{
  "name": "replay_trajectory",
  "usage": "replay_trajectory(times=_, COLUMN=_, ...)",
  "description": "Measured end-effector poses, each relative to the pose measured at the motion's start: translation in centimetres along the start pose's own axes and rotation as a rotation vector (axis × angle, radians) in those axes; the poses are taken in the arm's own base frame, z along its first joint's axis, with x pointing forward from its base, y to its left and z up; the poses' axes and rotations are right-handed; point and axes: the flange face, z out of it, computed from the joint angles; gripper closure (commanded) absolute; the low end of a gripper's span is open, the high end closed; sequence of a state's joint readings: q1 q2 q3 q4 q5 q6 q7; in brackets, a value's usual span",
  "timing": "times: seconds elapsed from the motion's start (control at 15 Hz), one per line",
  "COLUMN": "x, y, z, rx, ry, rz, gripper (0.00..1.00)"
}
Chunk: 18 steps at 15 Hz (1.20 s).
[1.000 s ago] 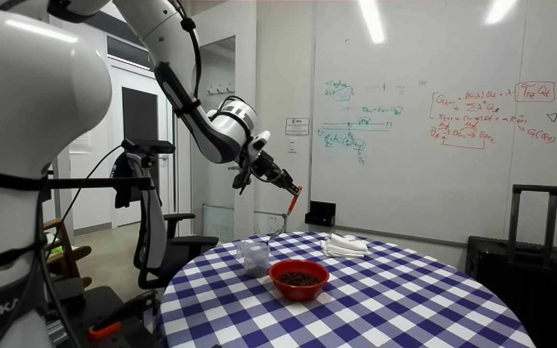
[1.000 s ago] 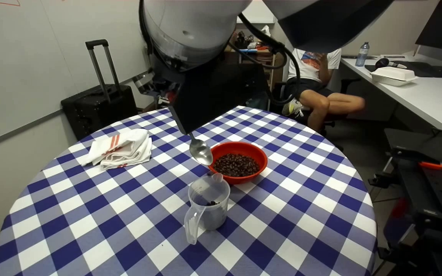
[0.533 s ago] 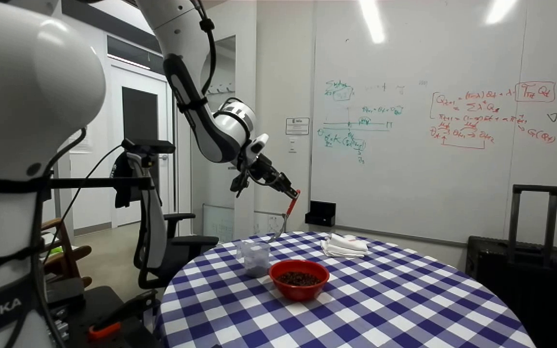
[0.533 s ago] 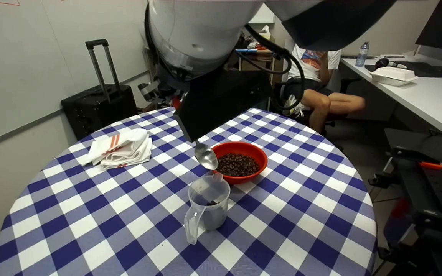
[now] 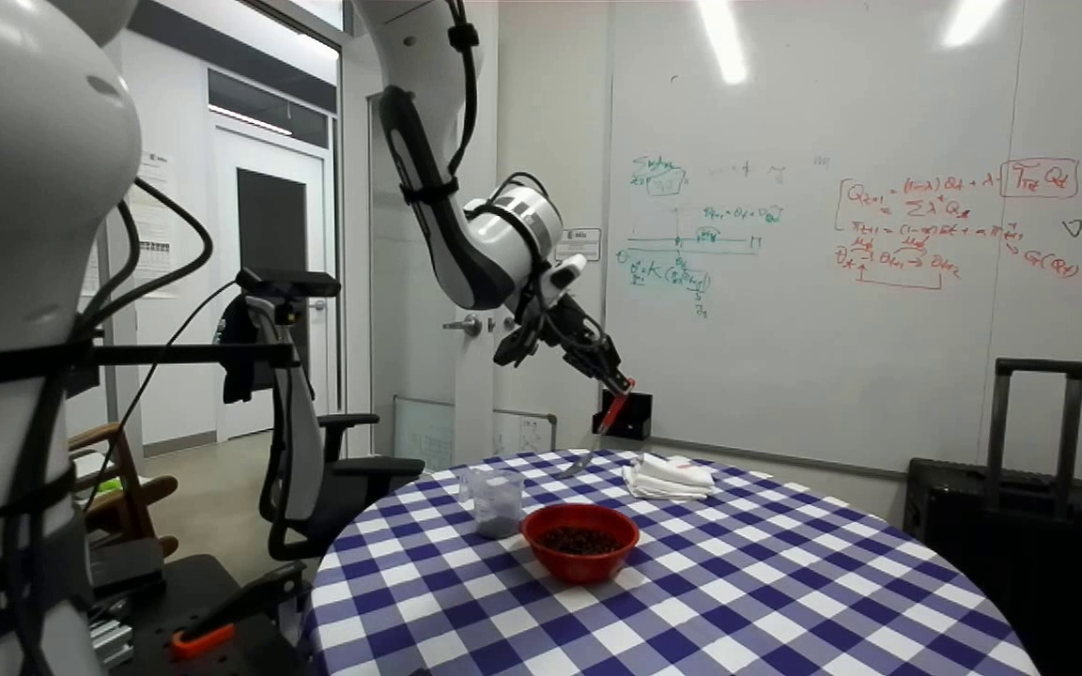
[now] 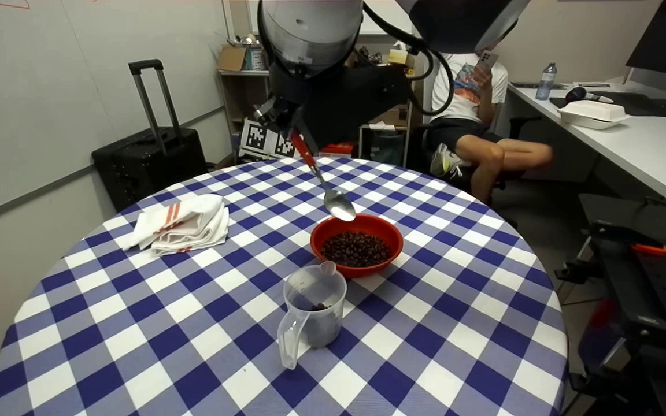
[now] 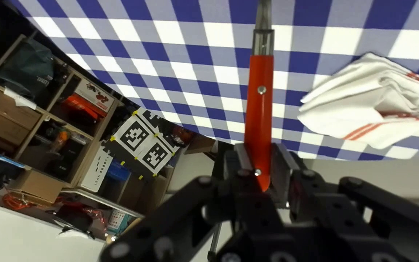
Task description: Use the spoon to place coffee beans from the red bowl into the clear jug.
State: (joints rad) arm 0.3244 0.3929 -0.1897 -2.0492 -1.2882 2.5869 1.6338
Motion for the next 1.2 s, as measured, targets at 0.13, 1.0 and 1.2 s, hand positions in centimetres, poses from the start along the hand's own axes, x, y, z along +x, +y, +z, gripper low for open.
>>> replay_trajectory(times=0.13, x=0.4, y=2.0, z=1.8, rx=-0.036, ry=-0.040, rz=-0.083, gripper=0.95)
replay_trajectory(times=1.0, x=-1.8, y=11.6, z=13.2, rx=-0.110, ry=-0.358, rz=-0.343, gripper=0.95)
replay_trajectory(times=1.2, x=-2.4, y=11.7, z=15.1, rx=-0.065, ry=-0.434, rz=-0.369, gripper=0.95)
